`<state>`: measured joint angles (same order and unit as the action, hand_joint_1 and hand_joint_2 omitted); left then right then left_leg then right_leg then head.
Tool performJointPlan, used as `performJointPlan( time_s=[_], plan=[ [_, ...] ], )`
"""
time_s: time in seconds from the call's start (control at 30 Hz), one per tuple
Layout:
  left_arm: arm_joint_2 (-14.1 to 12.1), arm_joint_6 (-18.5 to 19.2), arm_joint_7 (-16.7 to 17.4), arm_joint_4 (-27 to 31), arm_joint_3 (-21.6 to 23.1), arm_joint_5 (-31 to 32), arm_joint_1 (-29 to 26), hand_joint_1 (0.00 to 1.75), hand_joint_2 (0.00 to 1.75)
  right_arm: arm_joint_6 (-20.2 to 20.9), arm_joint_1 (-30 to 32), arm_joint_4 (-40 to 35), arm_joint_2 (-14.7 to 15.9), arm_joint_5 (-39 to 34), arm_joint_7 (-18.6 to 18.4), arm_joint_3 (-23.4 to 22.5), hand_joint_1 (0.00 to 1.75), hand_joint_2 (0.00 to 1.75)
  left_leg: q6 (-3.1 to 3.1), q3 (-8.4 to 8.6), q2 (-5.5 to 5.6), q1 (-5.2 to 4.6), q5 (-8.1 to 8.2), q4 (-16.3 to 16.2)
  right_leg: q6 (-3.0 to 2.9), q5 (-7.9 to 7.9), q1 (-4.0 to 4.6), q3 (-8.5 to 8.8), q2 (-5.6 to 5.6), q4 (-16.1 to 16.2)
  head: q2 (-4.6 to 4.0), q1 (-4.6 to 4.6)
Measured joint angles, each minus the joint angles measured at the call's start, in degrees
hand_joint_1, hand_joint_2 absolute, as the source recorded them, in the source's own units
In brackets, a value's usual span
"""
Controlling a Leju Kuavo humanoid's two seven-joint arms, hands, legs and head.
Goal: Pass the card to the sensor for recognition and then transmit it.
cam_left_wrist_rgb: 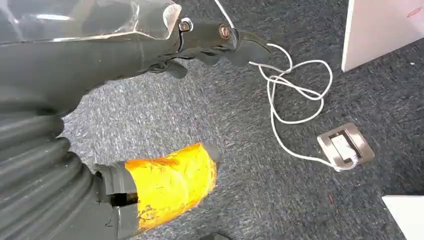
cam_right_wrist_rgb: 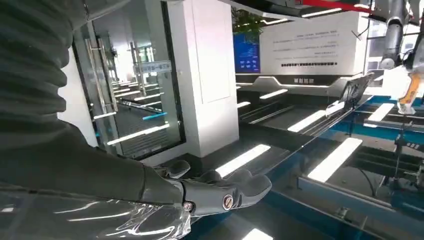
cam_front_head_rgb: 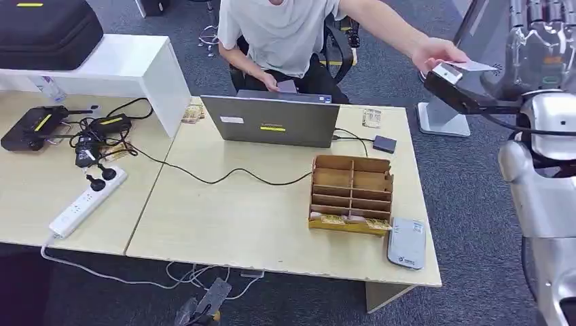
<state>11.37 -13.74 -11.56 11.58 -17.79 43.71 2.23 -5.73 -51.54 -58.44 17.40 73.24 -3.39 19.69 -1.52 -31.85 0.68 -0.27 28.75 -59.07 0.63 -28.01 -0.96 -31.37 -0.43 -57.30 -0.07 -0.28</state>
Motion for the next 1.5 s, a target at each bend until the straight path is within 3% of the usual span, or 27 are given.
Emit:
performJointPlan(
  time_s=[0.13,0.17,0.2,0.23,0.33,0.47,0.5,0.53,0.77,1.5],
  plan=[
    [0.1,-3.0,-4.6,0.0,0.0,0.7,0.3,0.00,1.75,0.5,1.2,-1.2,-0.2,0.6,0.0,0.0,0.00,1.75,0.00,0.01,0.01,0.00,0.00,0.0,0.00,0.00,0.00,0.00,-0.02,0.0,0.00,-0.02],
    [0.1,-2.3,-4.5,0.0,0.0,0.7,0.6,0.00,0.00,0.7,1.6,-1.4,-0.2,0.9,0.1,0.0,0.00,1.75,0.00,0.00,0.01,0.00,0.00,0.0,0.00,0.00,0.00,0.01,-0.02,0.0,0.00,-0.02],
    [0.1,-0.6,-3.7,0.0,0.0,0.7,0.8,0.00,0.00,0.7,2.1,-1.7,-0.4,1.1,0.2,0.0,0.00,1.75,0.00,0.00,0.00,0.00,0.00,0.0,-0.01,0.01,0.00,0.01,-0.01,0.0,0.00,0.00],
    [0.2,1.0,-3.2,0.0,0.0,0.5,0.9,0.00,1.75,0.9,2.3,-1.8,-0.5,1.2,0.2,0.0,0.00,1.75,0.00,0.00,-0.01,0.00,0.00,0.0,-0.01,0.01,0.00,0.00,0.02,0.0,0.00,-0.02],
    [0.5,6.5,-3.3,0.0,-0.1,-1.2,0.9,0.00,1.75,1.2,2.9,-2.3,-1.0,1.3,0.3,0.0,0.00,1.75,0.00,0.01,-0.03,0.00,0.00,0.0,-0.02,0.01,0.00,0.00,0.05,0.0,0.00,-0.02],
    [1.0,9.1,-3.3,-0.1,-0.9,-1.9,0.8,0.00,1.75,1.6,4.0,-2.9,-1.6,1.4,0.5,0.2,0.00,1.75,0.00,0.00,-0.01,0.00,0.00,0.0,-0.02,0.01,0.01,0.00,0.02,0.0,0.00,0.00],
    [1.1,9.5,-3.3,-0.1,-0.9,-2.0,0.8,0.00,1.75,1.7,4.3,-3.0,-1.7,1.4,0.6,0.2,0.51,1.75,0.00,0.00,-0.01,0.00,0.00,0.0,-0.02,0.01,0.00,0.00,0.02,0.0,0.00,-0.02],
    [1.1,9.9,-3.3,-0.2,-0.9,-2.0,0.8,0.00,1.75,1.9,4.6,-3.1,-1.8,1.3,0.7,0.2,1.75,1.75,0.00,0.00,-0.01,0.00,0.00,0.0,-0.02,0.01,0.01,0.00,0.02,0.0,0.00,0.00],
    [1.5,11.5,-3.3,-0.2,-1.9,-2.1,0.7,0.00,1.75,3.0,6.3,-3.1,-2.8,-0.7,2.8,0.3,1.75,1.75,0.00,0.00,-0.02,0.00,0.00,0.0,-0.02,0.01,0.00,0.00,0.03,0.0,0.00,0.00],
    [1.9,12.4,-2.9,-0.3,-2.9,-1.8,0.6,0.00,1.75,2.9,8.3,-4.3,-4.7,-2.9,4.5,0.7,1.75,1.75,0.00,0.01,-0.01,0.01,0.00,0.0,-0.02,0.01,0.01,0.00,0.01,0.0,0.00,-0.02]
  ],
)
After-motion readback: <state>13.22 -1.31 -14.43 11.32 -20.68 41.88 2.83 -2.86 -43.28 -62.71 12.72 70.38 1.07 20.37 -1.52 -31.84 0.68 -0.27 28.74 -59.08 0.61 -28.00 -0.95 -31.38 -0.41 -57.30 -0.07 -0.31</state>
